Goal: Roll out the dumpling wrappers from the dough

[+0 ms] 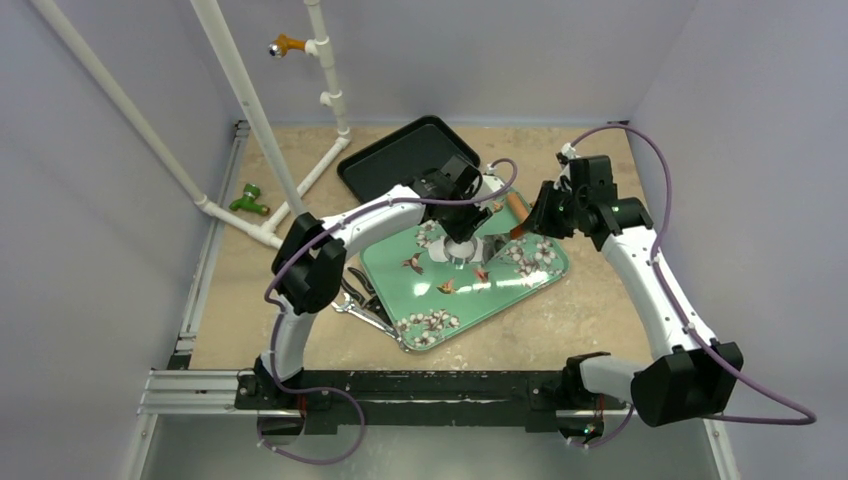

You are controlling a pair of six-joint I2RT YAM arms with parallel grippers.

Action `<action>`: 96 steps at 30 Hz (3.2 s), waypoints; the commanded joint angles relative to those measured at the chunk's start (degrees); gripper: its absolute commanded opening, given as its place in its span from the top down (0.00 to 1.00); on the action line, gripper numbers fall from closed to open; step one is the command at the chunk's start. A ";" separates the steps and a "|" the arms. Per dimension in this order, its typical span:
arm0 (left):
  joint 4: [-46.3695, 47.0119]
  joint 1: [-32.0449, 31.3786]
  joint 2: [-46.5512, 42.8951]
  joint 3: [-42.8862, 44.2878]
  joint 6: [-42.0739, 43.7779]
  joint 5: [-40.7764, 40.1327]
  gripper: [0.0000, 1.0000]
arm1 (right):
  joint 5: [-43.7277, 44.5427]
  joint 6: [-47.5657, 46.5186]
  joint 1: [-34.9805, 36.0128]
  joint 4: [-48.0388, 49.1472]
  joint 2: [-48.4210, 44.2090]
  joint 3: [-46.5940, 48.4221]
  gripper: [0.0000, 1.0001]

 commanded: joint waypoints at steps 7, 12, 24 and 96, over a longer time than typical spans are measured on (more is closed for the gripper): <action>1.78 1.24 1.18 0.58 5.75 -5.96 0.51 | -2.75 -1.64 0.04 4.47 1.62 0.62 1.00; 0.77 1.22 0.62 -0.45 6.51 -2.95 0.48 | -4.46 -1.54 0.09 5.01 0.42 -0.50 1.00; 2.07 1.27 2.16 -3.25 5.93 -3.89 0.54 | -4.96 0.07 0.09 7.45 2.78 -1.14 1.00; 2.45 1.59 1.18 -4.59 2.03 -6.98 0.82 | 3.86 1.95 0.09 1.54 -0.41 -2.29 1.00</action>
